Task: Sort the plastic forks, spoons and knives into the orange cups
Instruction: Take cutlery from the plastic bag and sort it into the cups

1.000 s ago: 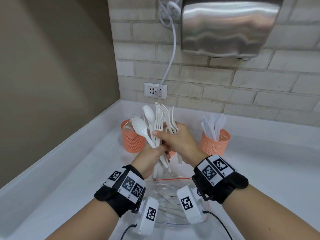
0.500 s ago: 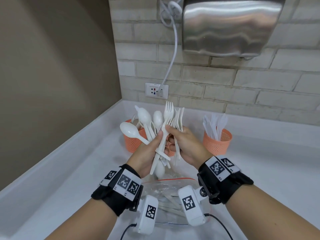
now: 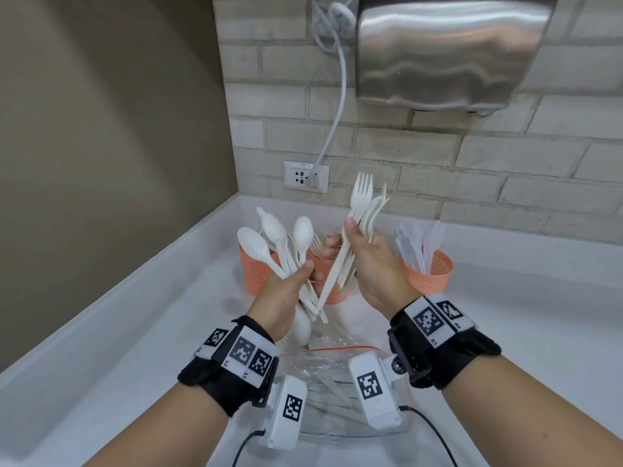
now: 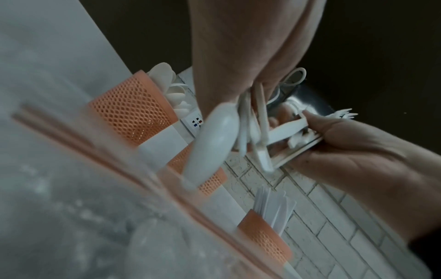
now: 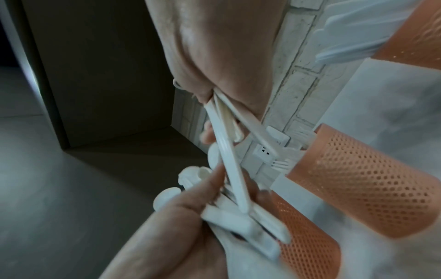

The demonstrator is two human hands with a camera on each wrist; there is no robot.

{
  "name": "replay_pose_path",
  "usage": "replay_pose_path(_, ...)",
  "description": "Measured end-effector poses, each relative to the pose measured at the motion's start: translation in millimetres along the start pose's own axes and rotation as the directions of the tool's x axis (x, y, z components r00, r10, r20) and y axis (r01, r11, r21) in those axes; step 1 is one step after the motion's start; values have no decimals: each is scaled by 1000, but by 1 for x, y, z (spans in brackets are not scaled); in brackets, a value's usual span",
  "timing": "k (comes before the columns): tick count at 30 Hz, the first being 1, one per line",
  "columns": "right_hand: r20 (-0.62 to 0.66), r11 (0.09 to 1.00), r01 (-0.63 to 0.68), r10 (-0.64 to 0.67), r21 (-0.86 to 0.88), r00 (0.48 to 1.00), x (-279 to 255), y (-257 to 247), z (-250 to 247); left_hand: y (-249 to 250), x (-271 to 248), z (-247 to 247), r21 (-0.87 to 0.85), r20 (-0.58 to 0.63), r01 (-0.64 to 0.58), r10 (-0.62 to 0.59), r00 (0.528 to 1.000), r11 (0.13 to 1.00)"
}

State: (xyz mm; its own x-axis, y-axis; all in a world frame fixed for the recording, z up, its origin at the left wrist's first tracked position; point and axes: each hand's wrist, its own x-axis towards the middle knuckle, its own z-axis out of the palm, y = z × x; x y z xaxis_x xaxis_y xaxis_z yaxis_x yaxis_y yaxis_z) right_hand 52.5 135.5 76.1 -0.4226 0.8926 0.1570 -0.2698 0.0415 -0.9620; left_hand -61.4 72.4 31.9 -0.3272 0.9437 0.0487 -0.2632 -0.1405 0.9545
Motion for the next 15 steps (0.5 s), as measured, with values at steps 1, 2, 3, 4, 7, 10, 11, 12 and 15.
replay_pose_path(1, -3, 1000, 23, -23, 17, 1000, 0, -4, 0, 1, 0, -1, 22, 0, 14, -14, 1000, 1000)
replay_pose_path(2, 6, 999, 50, -50, 10, 999, 0, -7, 2, 1, 0, -2, 49, 11, 26, -27, 1000, 998)
replay_pose_path(3, 29, 997, 75, -74, -11, 997, -1, -10, 4, 1, -1, -2, 76, 35, 31, -34, 999, 997)
replay_pose_path(4, 55, 995, 93, -91, -45, 994, -3, -12, 7, 1, -1, -1, 104, 61, 28, -34, 998, 994)
replay_pose_path(7, 100, 971, 136, -118, -199, 988, -3, -10, 16, -2, -3, 3, 187, 113, 4, -26, 993, 982)
replay_pose_path(10, 95, 907, 182, -157, -379, 983, 2, -6, 22, -6, -3, 5, 260, 110, -20, -9, 994, 965)
replay_pose_path(11, 91, 883, 196, -174, -426, 981, 2, -5, 23, -6, -2, 5, 295, 106, -36, 4, 994, 955)
replay_pose_path(12, 82, 861, 209, -193, -464, 978, 3, -5, 24, -7, -2, 5, 330, 105, -55, 22, 994, 942)
replay_pose_path(15, 36, 826, 211, -227, -523, 973, 5, -5, 21, -5, -3, 5, 353, 135, -86, 40, 990, 932)
